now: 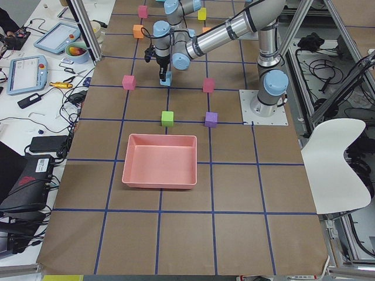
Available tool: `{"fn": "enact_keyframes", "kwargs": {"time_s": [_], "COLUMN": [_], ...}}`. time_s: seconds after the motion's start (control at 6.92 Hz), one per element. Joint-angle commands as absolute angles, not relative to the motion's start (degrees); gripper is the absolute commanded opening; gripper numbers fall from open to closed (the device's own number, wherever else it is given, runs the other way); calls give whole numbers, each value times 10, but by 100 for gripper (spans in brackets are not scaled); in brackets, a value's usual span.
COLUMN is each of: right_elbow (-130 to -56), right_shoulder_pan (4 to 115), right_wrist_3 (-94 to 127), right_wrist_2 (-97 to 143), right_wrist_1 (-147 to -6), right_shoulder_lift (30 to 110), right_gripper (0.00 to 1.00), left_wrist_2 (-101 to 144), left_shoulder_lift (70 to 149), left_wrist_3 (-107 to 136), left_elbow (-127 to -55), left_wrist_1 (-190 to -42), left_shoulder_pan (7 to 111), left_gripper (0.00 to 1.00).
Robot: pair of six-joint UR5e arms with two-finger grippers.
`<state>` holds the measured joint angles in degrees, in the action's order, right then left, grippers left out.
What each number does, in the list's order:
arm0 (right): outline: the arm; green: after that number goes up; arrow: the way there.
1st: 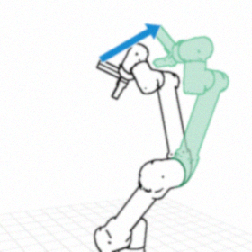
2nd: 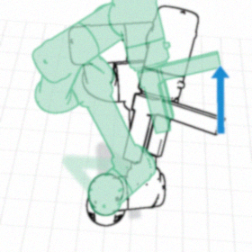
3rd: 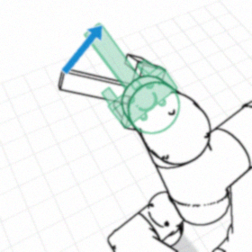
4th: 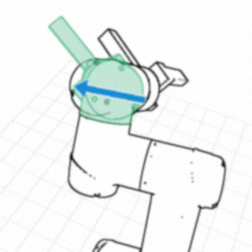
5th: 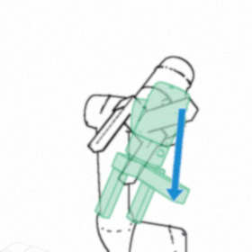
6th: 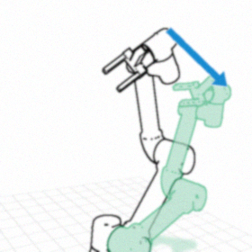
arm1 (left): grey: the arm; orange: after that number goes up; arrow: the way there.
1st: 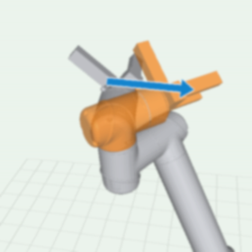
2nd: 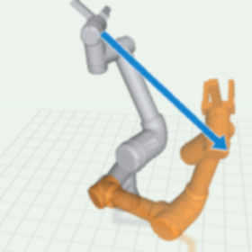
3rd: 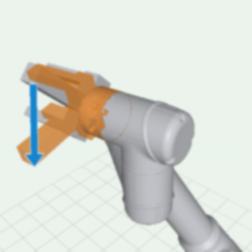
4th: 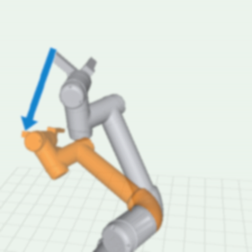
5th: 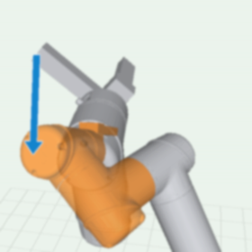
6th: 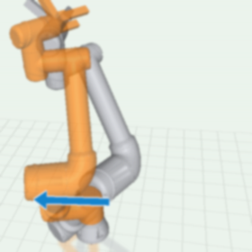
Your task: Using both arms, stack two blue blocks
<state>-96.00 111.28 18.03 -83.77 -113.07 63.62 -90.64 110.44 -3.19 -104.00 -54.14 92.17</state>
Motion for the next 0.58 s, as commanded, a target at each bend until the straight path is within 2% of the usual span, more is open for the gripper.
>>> {"fn": "enact_keyframes", "kwargs": {"time_s": [0.0,0.43], "right_elbow": [-955,-962], "right_shoulder_pan": [1066,948], "right_wrist_3": [178,95], "right_wrist_2": [-845,-890], "right_wrist_1": [-1129,-1065], "right_shoulder_lift": [677,770], "right_gripper": [100,100], "left_wrist_2": [-905,-906], "left_shoulder_lift": [1095,1070], "left_wrist_3": [5,89], "left_elbow": [-1028,-1027], "left_wrist_1": [-561,-591], "left_shoulder_pan": [943,1011], "left_gripper": [0,0]}}
